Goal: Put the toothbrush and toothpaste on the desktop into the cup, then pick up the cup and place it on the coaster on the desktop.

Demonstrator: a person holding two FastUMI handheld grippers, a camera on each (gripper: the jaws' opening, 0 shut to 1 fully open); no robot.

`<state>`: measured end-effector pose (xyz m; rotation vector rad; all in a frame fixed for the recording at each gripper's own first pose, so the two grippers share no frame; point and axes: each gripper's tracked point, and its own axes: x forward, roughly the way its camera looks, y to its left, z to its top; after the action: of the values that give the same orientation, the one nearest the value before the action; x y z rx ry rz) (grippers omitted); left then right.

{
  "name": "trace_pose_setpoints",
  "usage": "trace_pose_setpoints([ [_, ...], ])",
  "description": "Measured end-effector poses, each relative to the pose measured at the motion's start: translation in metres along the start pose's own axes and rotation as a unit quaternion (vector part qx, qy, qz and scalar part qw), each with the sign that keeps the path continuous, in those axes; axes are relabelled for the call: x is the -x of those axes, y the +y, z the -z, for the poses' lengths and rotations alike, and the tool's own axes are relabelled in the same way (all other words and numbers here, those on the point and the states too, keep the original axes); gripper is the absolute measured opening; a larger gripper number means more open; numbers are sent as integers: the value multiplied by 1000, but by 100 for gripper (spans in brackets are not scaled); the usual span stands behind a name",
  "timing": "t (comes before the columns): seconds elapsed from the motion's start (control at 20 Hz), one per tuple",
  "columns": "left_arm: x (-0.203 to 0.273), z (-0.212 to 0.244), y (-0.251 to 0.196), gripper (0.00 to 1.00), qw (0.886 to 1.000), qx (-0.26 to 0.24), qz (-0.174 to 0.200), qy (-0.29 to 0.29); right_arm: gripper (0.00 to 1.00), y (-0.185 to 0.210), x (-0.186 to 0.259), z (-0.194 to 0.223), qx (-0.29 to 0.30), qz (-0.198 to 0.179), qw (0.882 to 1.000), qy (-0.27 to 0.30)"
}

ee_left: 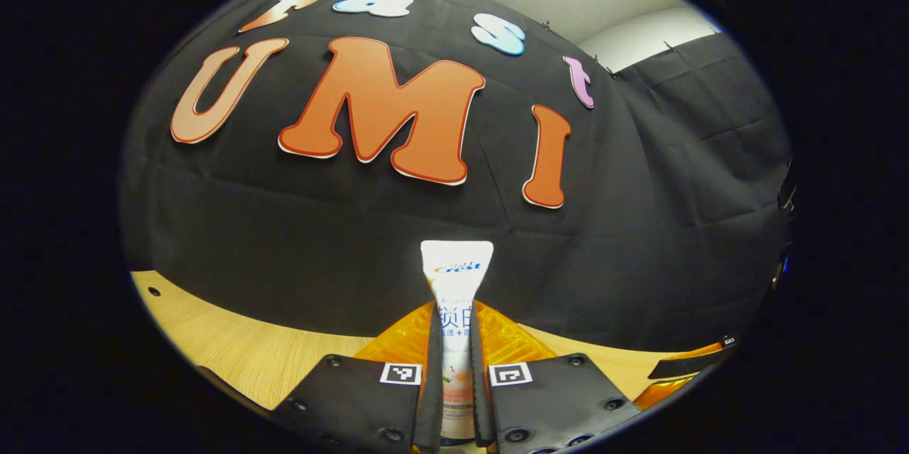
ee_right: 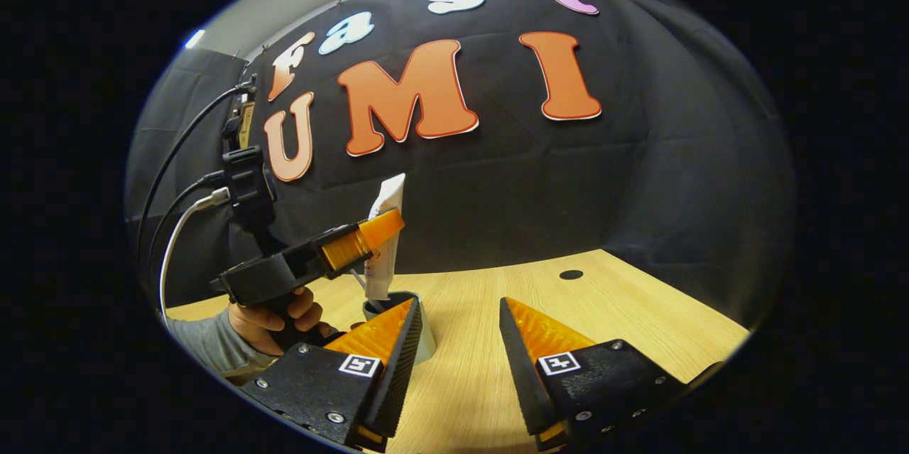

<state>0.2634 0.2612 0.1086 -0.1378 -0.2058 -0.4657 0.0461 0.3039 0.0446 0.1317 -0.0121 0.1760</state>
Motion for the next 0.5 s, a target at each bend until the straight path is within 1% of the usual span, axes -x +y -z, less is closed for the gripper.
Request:
trace_pose_setpoints([
  [0.2,2,3,4,32,1000,-8,0,7,66,-1,3,-4,-12,-1,1000,-7],
  [0.35,6,2,1,34,1000,-1,7,11,66,-1,3,-2,-13,-1,1000,-5],
  [0.5,11,-1,-3,33,1000,8,18,14,66,-1,3,1,-16,-1,1000,0],
])
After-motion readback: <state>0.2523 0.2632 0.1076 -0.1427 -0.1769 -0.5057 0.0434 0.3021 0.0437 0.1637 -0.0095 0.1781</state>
